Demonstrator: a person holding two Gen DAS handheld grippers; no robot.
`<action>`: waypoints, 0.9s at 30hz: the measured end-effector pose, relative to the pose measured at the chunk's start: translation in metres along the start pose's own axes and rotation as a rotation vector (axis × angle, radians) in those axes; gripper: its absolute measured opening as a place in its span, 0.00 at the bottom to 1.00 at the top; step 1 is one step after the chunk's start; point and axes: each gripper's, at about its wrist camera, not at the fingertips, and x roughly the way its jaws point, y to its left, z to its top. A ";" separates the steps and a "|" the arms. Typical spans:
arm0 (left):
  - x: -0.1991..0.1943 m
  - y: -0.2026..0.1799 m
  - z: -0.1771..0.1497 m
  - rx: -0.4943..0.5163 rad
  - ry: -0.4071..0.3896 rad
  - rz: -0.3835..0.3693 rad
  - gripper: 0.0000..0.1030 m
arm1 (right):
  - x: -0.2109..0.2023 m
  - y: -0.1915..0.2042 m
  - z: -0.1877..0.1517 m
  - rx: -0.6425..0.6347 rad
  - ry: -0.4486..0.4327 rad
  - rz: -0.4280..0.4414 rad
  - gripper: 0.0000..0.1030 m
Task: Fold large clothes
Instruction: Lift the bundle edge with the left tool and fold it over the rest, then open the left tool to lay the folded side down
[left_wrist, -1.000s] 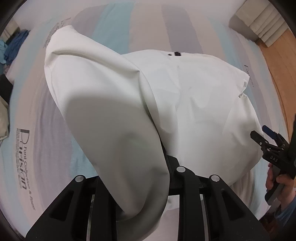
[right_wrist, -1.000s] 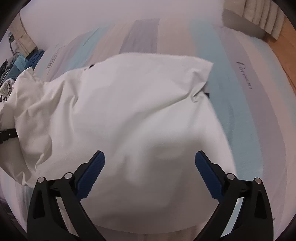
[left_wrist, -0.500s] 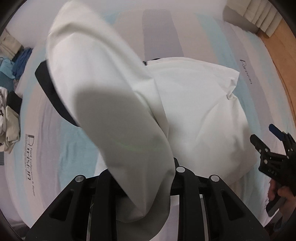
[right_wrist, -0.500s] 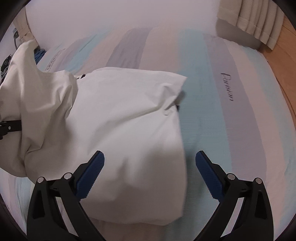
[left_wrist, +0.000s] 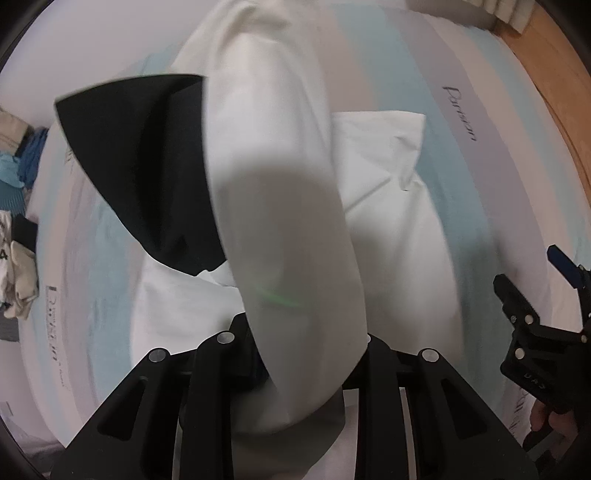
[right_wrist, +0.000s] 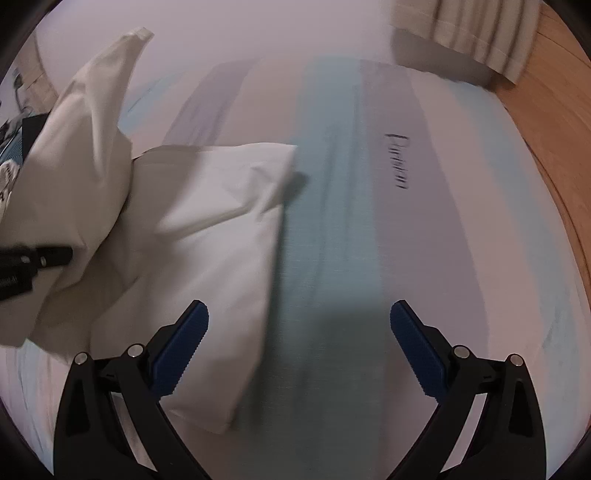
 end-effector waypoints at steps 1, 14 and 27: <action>0.002 -0.007 0.001 0.003 0.001 0.000 0.23 | 0.000 -0.007 0.000 0.012 0.000 -0.013 0.92; 0.070 -0.108 0.002 0.111 0.010 0.169 0.27 | -0.004 -0.079 -0.026 0.165 0.023 -0.071 0.92; 0.121 -0.152 -0.004 0.224 -0.005 0.257 0.33 | 0.014 -0.108 -0.053 0.231 0.067 -0.080 0.92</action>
